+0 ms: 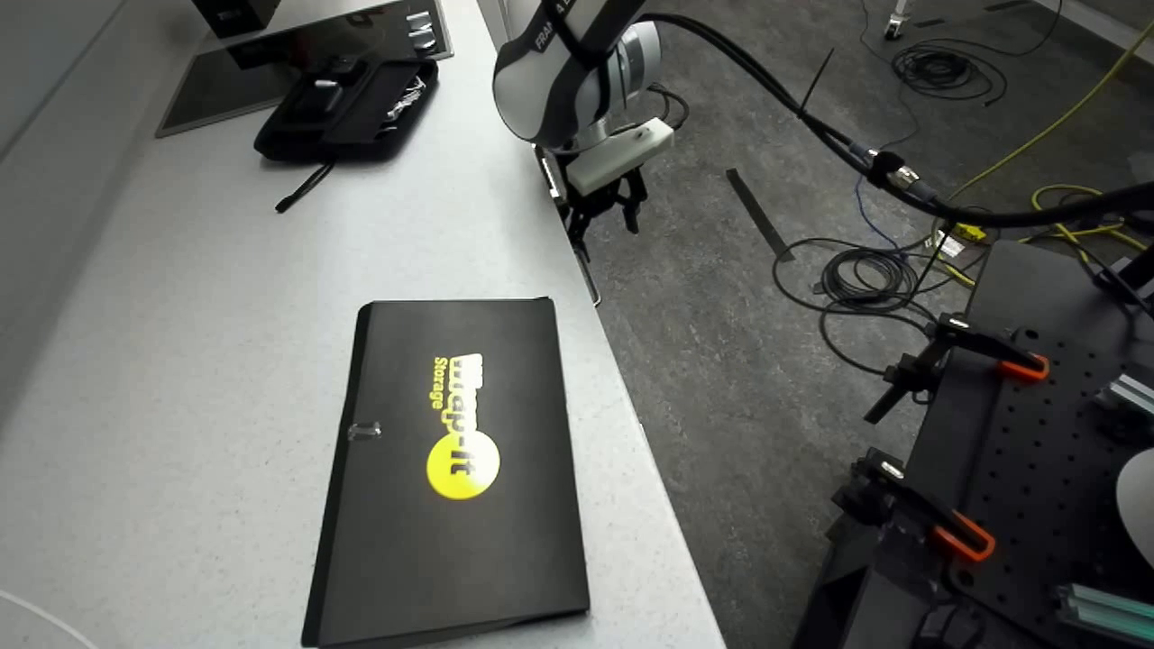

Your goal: Close the top drawer.

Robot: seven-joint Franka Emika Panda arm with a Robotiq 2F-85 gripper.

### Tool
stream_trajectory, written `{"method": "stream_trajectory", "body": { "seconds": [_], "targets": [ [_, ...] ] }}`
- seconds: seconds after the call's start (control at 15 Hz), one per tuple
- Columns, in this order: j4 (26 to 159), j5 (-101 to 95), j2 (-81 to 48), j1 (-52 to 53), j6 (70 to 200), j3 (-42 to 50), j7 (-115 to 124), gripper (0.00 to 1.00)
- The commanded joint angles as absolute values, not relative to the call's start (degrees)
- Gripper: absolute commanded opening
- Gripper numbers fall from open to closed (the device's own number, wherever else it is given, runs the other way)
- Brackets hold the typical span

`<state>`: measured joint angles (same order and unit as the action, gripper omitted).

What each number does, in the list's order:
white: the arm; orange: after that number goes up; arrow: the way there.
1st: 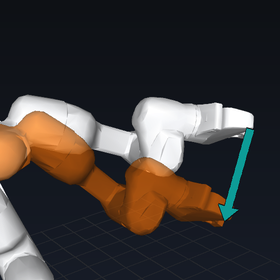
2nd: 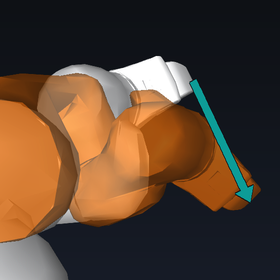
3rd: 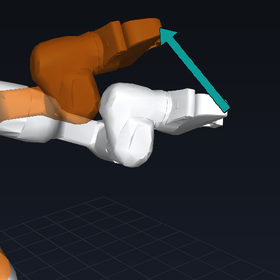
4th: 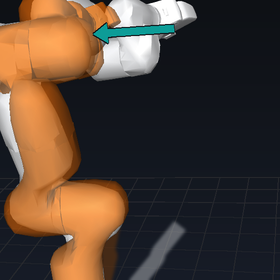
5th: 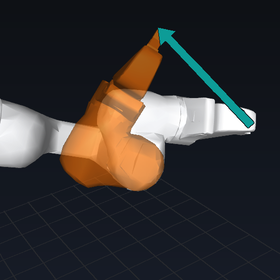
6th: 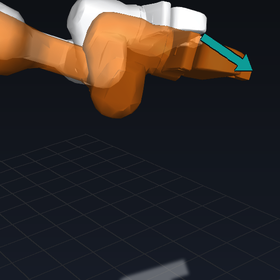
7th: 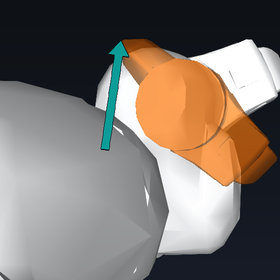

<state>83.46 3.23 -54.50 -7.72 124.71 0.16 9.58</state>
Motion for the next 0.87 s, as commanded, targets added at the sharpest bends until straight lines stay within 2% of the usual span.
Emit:
{"method": "stream_trajectory", "body": {
  "seconds": [0.0,0.27,0.33,0.8],
  "targets": [
    [74.2,7.8,-58.7,-7.8,118.0,-3.5,4.8,1.00],
    [72.0,7.8,-59.0,-8.0,111.0,-3.9,0.3,1.00],
    [77.2,5.0,-57.1,-7.6,115.4,-0.1,2.2,1.00],
    [75.4,4.9,-58.0,-7.8,113.9,-0.3,0.4,1.00]
  ]
}}
